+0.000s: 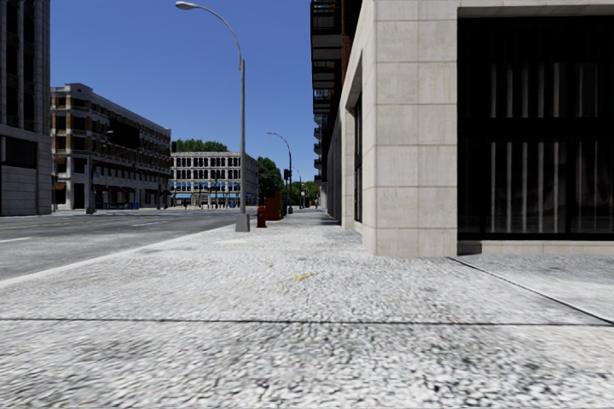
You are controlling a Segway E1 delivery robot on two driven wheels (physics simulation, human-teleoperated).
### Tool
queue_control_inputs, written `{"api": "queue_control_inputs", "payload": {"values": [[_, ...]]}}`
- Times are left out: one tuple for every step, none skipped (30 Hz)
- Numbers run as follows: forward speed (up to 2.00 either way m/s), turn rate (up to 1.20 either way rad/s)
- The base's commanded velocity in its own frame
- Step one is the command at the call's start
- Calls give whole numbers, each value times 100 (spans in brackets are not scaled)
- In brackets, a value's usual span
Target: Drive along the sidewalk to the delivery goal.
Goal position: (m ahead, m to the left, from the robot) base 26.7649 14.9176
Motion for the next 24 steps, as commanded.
{"api": "queue_control_inputs", "payload": {"values": [[156,0],[156,0],[156,0],[156,0],[156,0],[156,0],[156,0],[156,0],[156,0],[156,0],[156,0],[156,0],[156,0],[156,0],[156,0],[156,0],[156,0],[155,11],[155,11],[155,16],[155,17],[155,17],[155,15],[155,6]]}}
